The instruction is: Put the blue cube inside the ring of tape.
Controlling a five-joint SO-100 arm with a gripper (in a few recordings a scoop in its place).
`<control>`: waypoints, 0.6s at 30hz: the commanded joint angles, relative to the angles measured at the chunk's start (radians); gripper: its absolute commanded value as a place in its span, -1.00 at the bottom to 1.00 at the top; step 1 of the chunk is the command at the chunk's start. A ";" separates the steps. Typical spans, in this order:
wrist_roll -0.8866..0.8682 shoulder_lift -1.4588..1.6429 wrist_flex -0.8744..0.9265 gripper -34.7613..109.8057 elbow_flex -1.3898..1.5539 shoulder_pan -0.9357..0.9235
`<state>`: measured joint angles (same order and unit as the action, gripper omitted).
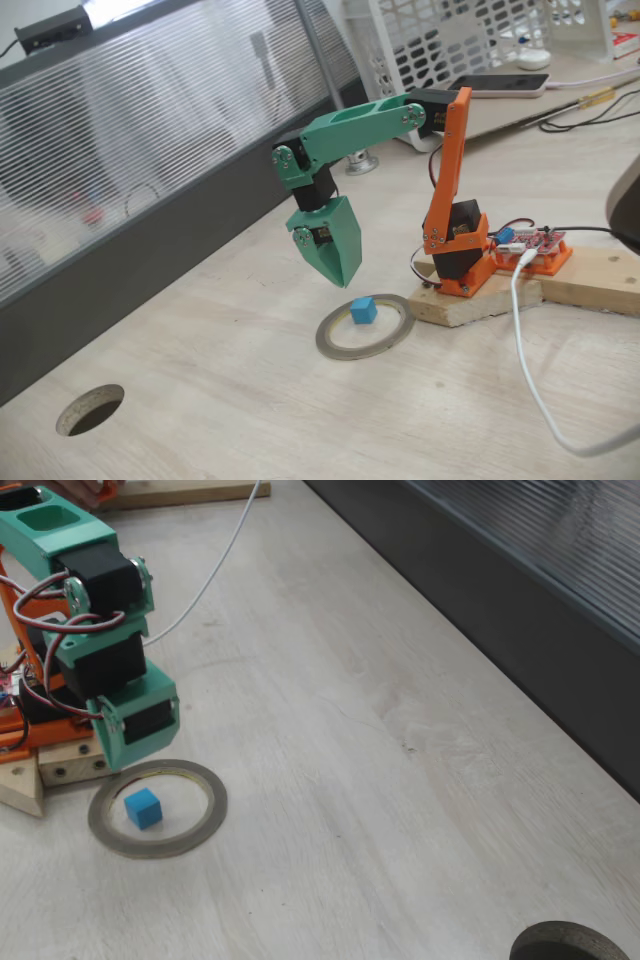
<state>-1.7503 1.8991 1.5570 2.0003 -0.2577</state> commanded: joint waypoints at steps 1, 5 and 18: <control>-0.008 0.031 0.008 -0.52 -0.011 -0.015; -0.006 0.029 0.008 -0.52 -0.003 -0.015; -0.012 0.012 0.008 -0.52 0.003 -0.017</control>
<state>-1.7503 1.8960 1.5570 2.0003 -0.2577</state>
